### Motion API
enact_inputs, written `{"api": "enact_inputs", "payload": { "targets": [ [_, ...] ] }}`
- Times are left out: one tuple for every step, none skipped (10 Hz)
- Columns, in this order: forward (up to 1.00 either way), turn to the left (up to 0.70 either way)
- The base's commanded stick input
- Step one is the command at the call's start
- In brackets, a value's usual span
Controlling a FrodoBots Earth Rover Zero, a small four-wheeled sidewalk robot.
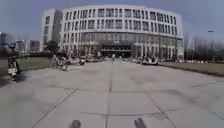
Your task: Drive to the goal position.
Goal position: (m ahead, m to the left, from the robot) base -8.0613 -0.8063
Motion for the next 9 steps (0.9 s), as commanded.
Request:
{"api": "enact_inputs", "payload": {
  "targets": [
    [0.85,-0.21],
    [0.85,-0.06],
    [0.85,0.01],
    [0.85,0.01],
    [0.85,0.01],
    [0.85,0.01],
    [0.85,0.01],
    [0.85,-0.03],
    [0.85,-0.1]
  ]
}}
